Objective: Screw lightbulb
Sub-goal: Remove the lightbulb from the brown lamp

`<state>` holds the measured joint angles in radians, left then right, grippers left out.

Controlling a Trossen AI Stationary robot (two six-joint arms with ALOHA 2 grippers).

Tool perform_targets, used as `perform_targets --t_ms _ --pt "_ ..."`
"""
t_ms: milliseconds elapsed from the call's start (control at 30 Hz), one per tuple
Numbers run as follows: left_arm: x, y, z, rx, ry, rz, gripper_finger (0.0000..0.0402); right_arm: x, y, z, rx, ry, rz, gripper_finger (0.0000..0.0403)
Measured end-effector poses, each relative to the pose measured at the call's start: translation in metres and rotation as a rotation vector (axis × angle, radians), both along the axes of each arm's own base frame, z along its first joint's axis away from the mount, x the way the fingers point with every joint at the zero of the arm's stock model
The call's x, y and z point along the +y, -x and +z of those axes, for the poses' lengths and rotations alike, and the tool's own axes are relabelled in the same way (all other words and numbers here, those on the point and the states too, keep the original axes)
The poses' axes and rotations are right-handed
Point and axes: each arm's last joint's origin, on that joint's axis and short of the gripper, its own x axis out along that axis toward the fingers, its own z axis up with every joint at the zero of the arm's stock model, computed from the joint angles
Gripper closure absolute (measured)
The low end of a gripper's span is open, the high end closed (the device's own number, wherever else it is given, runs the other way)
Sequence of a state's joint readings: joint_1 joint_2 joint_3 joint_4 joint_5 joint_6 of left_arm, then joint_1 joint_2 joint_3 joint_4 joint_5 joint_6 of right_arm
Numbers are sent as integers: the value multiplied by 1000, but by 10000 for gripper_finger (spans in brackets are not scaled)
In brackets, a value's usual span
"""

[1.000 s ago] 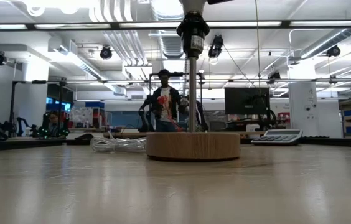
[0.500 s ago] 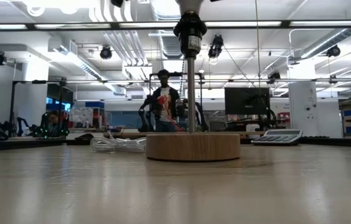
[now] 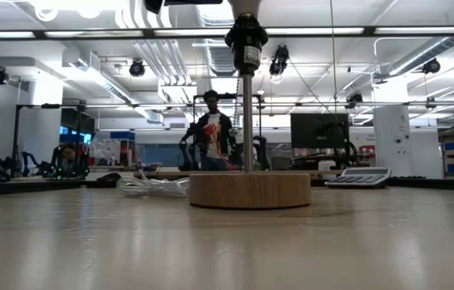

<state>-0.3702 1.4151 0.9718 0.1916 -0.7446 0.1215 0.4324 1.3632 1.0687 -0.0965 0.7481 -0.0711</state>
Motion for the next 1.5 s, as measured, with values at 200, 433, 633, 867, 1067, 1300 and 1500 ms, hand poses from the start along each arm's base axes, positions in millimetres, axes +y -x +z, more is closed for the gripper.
perform_targets --t_ms 200,433,633,867,1067,1300,1500 --pt "-1 0 1 -6 6 -16 401 -2 -1 0 4 12 -11 403" --pt "-4 -1 1 -11 28 -95 402 -9 -3 -2 12 31 -50 403" --pt "-4 -1 3 -26 35 -101 401 -14 -4 -3 17 36 -56 403" --pt "-5 1 1 -15 36 -50 402 -17 -3 -9 47 67 -90 403" --pt "-8 4 -1 -3 12 6 402 -14 4 -6 51 33 -101 403" --pt "-7 3 -1 -2 10 18 402 -5 8 -1 29 11 -53 403" --pt "-5 2 0 -15 16 11 402 0 4 6 -14 -39 65 403"
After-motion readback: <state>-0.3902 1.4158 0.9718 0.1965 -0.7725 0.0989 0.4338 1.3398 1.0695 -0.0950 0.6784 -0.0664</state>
